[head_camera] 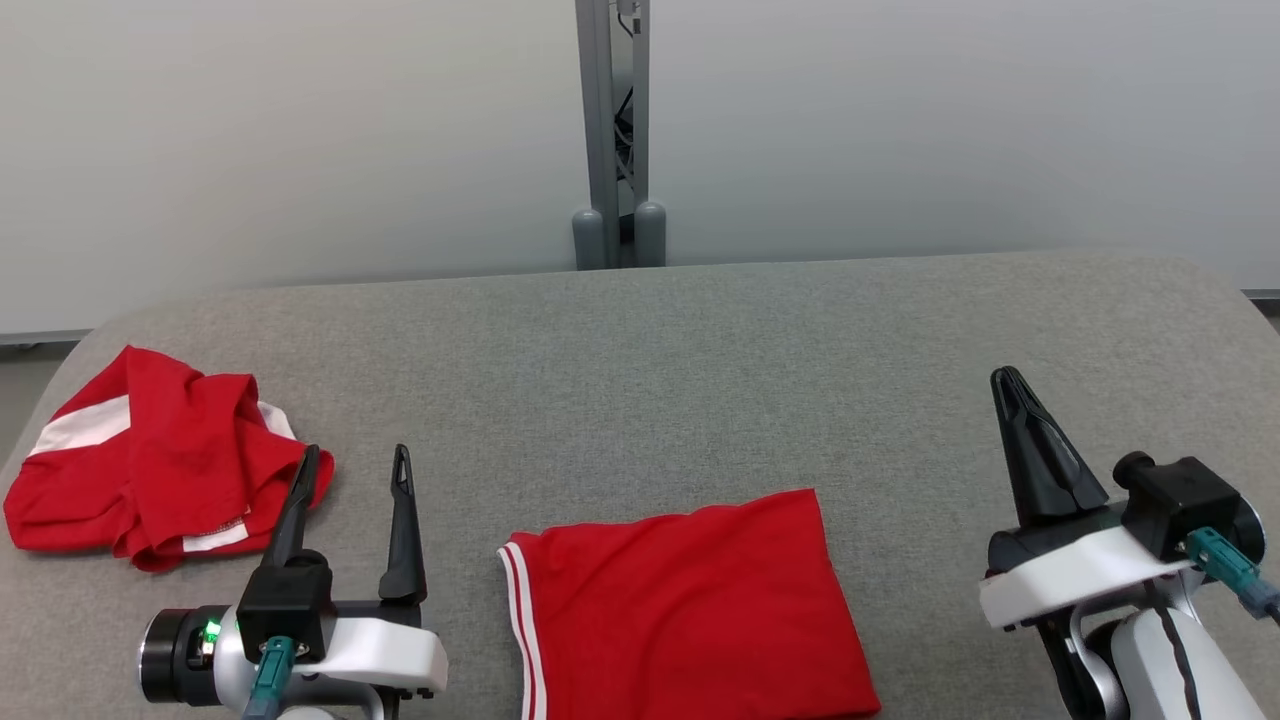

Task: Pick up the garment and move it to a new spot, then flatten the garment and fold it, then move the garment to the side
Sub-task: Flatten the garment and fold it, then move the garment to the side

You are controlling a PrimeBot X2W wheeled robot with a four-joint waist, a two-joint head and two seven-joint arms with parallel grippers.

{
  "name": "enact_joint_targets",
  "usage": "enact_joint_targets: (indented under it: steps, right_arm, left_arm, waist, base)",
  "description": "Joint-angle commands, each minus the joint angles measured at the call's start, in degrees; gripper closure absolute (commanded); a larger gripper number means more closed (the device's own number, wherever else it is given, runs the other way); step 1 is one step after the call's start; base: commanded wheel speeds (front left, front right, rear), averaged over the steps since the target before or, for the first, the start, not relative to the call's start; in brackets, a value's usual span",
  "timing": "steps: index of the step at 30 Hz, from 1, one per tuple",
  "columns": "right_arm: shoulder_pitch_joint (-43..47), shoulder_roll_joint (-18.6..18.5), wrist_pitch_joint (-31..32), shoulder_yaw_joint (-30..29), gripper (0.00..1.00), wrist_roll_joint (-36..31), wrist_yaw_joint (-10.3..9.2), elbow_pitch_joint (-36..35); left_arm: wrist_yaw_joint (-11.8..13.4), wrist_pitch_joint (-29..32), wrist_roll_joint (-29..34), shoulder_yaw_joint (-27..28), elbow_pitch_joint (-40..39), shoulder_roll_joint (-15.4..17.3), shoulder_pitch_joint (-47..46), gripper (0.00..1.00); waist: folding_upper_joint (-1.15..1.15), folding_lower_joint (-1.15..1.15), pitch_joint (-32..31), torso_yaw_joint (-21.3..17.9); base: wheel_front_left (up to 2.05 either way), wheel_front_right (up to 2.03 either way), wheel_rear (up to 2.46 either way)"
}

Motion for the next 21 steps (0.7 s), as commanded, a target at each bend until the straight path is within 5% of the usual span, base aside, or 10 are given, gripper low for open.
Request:
enact_joint_targets:
  steps: [1,15,16,17,21]
  right_arm:
    - [1.6,-0.2,0.0,-0.6,1.0,-1.1,-0.02,-1.8]
    - [10.9,1.1,0.0,-4.0,1.0,-3.6,-0.02,-6.8]
    - [11.1,1.2,0.0,-3.6,0.91,-3.5,-0.02,-6.4]
    - [11.4,1.1,0.0,-3.5,0.0,-4.1,-0.02,-5.8]
    - [11.1,1.4,0.0,-3.4,0.0,-3.8,-0.02,-5.3]
  left_arm:
    - [0.4,-0.2,-0.3,0.0,-0.2,0.2,0.3,0.0]
    - [1.8,-0.2,-3.3,-1.8,1.8,0.2,3.8,0.0]
    - [1.9,-0.2,-3.3,-1.7,1.9,0.2,3.9,0.0]
    - [1.9,-0.2,-3.3,-1.7,1.9,0.1,4.1,0.0]
    - [1.4,-0.2,-3.0,-1.9,2.1,0.1,4.0,0.0]
  waist:
    - [0.0,0.0,-0.5,-1.0]
    - [0.0,0.0,-0.7,-1.4]
    - [0.0,0.0,-0.7,-1.4]
    - [0.0,0.0,-0.8,-1.3]
    - [0.0,0.0,-0.8,-0.8]
  base:
    - [0.0,0.0,0.0]
    - [0.0,0.0,0.0]
    - [0.0,0.0,0.0]
    - [0.0,0.0,0.0]
    - [0.0,0.0,0.0]
